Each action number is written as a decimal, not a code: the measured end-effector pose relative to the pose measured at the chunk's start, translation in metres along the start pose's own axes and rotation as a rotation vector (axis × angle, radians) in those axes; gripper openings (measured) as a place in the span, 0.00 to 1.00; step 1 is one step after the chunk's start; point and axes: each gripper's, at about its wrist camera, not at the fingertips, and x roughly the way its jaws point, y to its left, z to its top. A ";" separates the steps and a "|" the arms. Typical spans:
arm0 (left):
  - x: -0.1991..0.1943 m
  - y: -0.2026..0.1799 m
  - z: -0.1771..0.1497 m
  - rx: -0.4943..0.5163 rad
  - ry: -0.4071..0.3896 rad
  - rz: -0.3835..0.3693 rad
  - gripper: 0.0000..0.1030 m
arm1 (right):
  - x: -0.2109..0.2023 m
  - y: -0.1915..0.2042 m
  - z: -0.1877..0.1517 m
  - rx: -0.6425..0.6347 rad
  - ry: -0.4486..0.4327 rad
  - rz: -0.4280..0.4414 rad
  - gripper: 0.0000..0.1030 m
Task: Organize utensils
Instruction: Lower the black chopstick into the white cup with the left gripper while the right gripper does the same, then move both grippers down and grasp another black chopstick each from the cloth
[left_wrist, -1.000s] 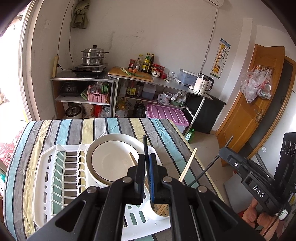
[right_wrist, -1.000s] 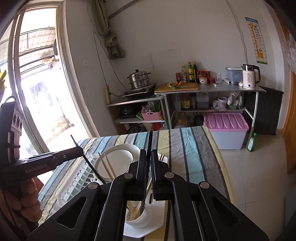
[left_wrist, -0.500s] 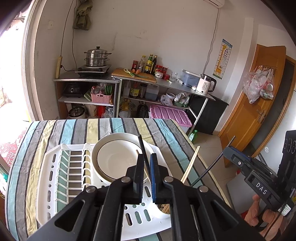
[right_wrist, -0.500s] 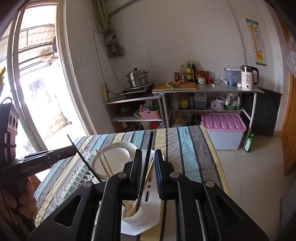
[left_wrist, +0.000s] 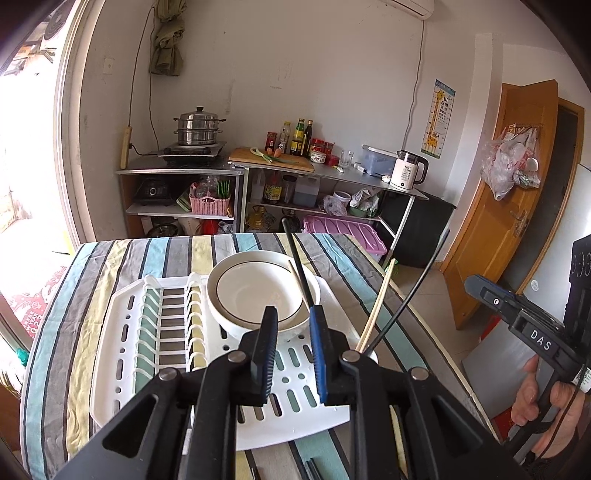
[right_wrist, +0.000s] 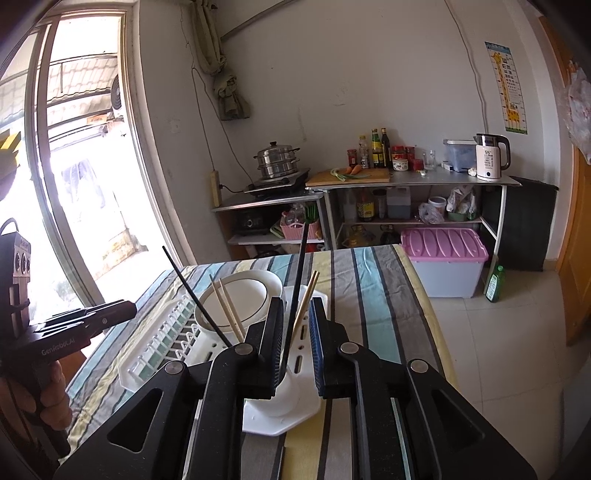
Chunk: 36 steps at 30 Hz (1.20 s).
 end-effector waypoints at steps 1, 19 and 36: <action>-0.006 0.002 -0.007 0.000 -0.002 0.002 0.18 | -0.005 0.003 -0.006 -0.003 0.000 0.006 0.14; -0.042 0.021 -0.139 0.012 0.143 0.048 0.18 | -0.029 0.066 -0.117 -0.069 0.189 0.126 0.14; -0.007 0.024 -0.173 0.001 0.273 0.058 0.18 | 0.031 0.091 -0.168 -0.106 0.404 0.126 0.14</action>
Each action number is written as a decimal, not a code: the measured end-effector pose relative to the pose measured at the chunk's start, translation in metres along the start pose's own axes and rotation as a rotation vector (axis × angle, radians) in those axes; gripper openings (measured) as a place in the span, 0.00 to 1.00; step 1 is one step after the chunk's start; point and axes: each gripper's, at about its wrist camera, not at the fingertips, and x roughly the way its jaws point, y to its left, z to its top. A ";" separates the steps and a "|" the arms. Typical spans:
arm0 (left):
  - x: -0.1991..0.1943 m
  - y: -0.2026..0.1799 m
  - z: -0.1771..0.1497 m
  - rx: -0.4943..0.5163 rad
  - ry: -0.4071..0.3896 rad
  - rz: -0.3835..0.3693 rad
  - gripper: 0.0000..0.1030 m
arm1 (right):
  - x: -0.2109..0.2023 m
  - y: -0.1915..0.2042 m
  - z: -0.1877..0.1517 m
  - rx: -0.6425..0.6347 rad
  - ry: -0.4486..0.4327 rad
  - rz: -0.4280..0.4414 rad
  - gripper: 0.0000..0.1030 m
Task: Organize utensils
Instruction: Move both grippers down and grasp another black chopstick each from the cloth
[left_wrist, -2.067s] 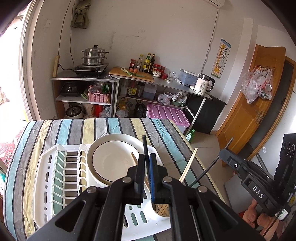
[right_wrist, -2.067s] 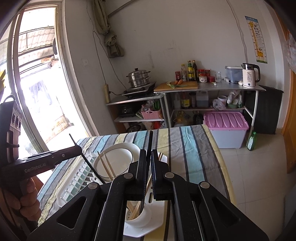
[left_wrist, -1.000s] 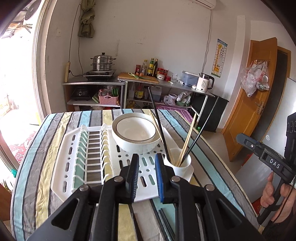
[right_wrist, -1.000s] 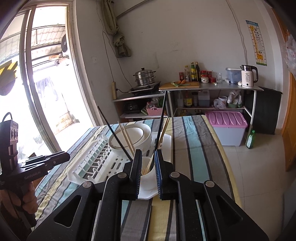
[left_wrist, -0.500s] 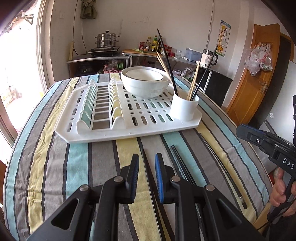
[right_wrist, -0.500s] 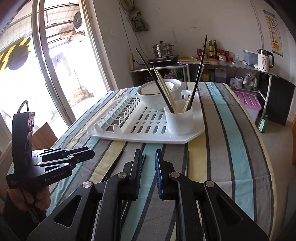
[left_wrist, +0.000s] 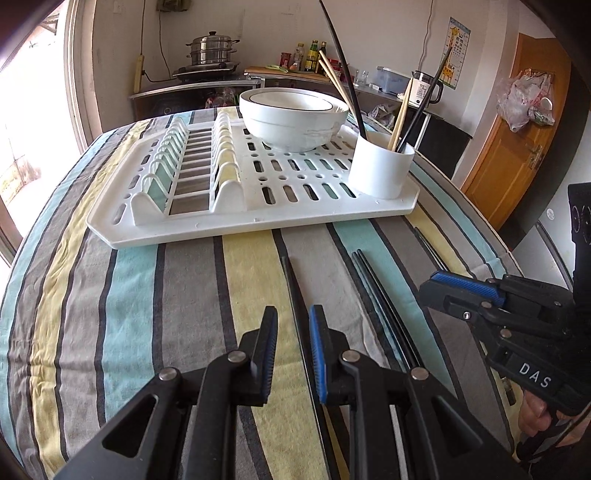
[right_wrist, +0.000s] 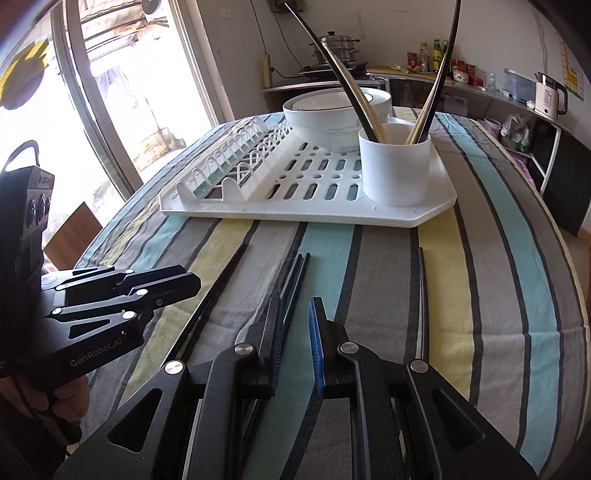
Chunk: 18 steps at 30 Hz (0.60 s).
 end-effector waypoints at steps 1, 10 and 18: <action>0.002 0.000 0.000 0.000 0.003 -0.003 0.18 | 0.003 0.000 0.000 -0.001 0.008 -0.002 0.14; 0.011 0.003 -0.001 -0.002 0.024 -0.003 0.18 | 0.022 0.006 -0.001 -0.022 0.060 -0.033 0.14; 0.018 -0.001 -0.003 0.010 0.045 0.011 0.18 | 0.020 0.001 0.000 -0.023 0.067 -0.068 0.14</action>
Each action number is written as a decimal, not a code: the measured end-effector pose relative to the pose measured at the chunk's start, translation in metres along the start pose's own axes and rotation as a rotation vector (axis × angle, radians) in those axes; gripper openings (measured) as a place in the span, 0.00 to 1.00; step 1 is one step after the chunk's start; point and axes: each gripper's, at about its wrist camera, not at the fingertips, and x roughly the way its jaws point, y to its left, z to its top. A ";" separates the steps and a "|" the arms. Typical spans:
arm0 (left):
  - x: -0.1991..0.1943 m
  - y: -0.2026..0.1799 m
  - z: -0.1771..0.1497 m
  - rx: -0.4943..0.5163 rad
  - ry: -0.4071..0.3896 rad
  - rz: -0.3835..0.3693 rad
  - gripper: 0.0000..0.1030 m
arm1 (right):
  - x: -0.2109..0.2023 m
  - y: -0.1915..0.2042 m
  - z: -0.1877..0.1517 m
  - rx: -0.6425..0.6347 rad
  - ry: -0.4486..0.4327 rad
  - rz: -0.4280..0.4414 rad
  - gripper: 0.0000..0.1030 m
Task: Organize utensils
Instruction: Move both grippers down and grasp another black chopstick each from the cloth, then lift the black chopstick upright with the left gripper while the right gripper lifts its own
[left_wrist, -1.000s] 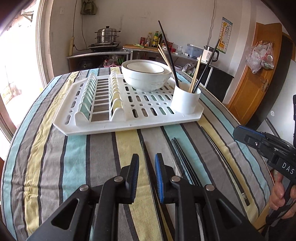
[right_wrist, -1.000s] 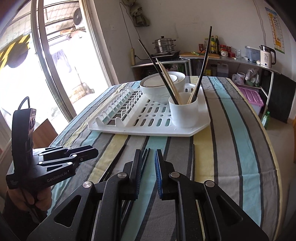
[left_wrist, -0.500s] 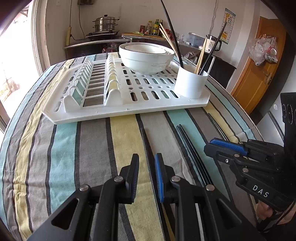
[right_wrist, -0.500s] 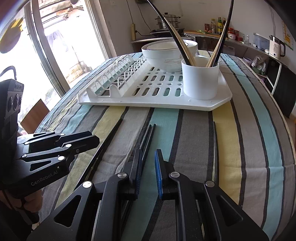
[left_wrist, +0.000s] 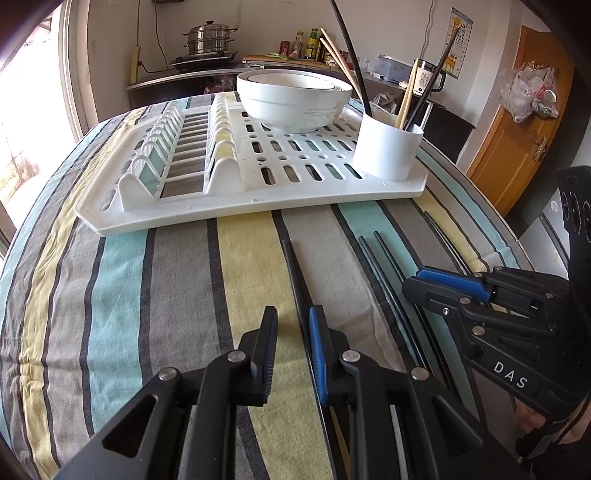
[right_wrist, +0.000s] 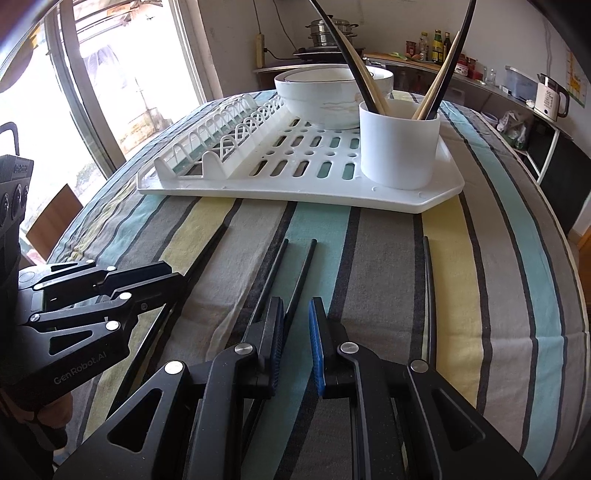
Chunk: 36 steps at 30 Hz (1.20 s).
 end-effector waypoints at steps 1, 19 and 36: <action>0.000 -0.001 0.001 0.002 0.001 0.005 0.18 | 0.000 0.000 0.000 -0.001 0.002 -0.003 0.14; 0.004 -0.007 0.006 0.024 0.015 0.062 0.06 | 0.002 0.004 0.006 -0.016 0.020 -0.030 0.07; -0.075 0.002 0.038 -0.022 -0.169 -0.003 0.05 | -0.089 -0.010 0.027 0.021 -0.215 0.039 0.05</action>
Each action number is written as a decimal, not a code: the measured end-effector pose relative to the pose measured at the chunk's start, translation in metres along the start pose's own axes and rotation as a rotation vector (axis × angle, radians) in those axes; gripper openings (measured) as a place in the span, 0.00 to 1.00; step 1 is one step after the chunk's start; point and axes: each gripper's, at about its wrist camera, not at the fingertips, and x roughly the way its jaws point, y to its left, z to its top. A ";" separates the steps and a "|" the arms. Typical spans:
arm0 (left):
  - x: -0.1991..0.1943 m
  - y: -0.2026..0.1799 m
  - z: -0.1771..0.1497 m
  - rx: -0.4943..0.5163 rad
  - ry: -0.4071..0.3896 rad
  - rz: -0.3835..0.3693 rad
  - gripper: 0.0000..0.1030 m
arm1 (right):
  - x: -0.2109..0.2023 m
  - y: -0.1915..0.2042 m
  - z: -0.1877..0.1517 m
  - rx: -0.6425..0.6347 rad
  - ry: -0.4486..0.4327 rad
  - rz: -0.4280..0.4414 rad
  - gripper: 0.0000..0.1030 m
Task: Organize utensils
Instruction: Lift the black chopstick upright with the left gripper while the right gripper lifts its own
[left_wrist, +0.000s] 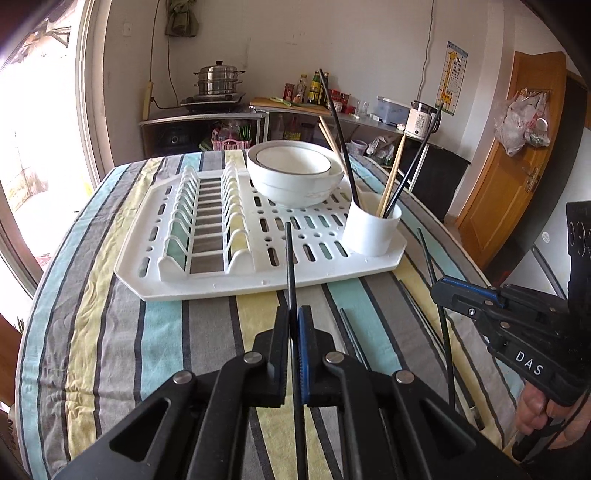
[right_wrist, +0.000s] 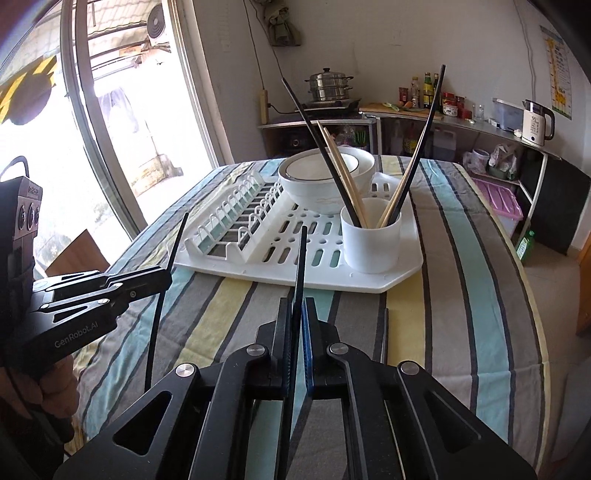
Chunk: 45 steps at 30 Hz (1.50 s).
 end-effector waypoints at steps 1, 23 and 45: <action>-0.007 0.000 0.003 0.000 -0.017 -0.002 0.05 | -0.006 0.000 0.002 0.001 -0.017 0.002 0.05; -0.083 -0.001 -0.009 -0.002 -0.175 -0.040 0.05 | -0.080 -0.008 -0.002 0.006 -0.185 0.020 0.05; -0.053 -0.045 0.102 0.055 -0.187 -0.124 0.05 | -0.090 -0.031 0.079 -0.021 -0.320 -0.043 0.05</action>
